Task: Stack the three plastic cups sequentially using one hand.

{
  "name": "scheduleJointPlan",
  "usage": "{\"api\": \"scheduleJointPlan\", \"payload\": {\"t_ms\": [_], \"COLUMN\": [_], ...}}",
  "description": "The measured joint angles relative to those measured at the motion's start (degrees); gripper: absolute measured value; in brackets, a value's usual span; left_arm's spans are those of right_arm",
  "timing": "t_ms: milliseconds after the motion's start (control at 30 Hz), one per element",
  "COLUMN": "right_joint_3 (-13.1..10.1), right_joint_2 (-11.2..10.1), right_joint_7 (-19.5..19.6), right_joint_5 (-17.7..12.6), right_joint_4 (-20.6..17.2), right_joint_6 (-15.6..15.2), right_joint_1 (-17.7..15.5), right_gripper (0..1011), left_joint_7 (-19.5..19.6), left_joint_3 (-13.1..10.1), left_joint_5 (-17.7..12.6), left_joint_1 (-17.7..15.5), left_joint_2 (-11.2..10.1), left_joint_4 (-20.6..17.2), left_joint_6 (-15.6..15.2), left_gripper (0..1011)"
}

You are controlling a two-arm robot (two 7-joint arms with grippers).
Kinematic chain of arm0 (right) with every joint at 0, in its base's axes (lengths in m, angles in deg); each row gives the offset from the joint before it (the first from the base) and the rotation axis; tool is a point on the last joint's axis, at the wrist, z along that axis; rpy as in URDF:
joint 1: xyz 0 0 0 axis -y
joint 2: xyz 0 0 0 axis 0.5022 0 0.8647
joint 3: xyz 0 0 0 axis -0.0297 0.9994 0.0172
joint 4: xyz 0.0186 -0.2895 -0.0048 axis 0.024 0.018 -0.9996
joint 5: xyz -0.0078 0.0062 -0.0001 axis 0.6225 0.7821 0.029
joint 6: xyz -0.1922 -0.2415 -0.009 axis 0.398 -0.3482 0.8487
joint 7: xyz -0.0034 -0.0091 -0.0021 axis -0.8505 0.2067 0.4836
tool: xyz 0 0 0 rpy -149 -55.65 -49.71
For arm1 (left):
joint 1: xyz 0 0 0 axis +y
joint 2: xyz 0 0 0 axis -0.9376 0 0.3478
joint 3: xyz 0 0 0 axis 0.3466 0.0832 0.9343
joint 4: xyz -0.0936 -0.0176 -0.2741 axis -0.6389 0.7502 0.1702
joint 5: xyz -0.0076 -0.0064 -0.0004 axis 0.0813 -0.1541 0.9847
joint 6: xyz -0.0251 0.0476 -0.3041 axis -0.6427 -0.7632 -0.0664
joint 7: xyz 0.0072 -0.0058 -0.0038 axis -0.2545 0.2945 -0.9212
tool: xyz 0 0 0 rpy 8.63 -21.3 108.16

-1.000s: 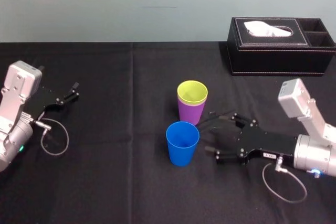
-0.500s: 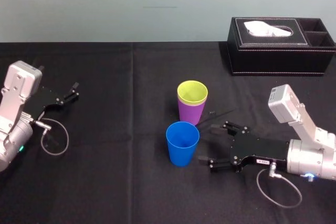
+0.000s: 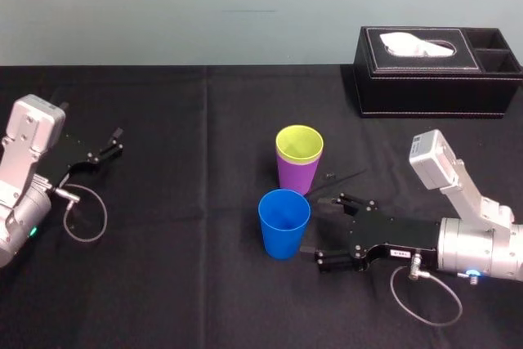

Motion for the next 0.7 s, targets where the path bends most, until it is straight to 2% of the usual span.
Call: {"api": "scheduleJointPlan", "payload": {"t_ms": [467,700], "right_joint_3": [2.05,3.31], "right_joint_2": [1.62,3.10], "right_joint_7": [0.03,0.02], "right_joint_5": [0.64,1.59], "right_joint_4": [2.15,3.63], "right_joint_6": [-0.23,-0.43], "right_joint_1": [2.44,4.38], "right_gripper": [1004,1003], "left_joint_7": [0.00,0.00], "left_joint_3": [0.00,0.00], "left_joint_5": [0.00,0.00], "left_joint_1": [0.00,0.00], "left_joint_2": [0.00,0.00], "left_joint_4": [0.00,0.00], "left_joint_6": [0.00,0.00], "left_gripper": [1011,1012]}}
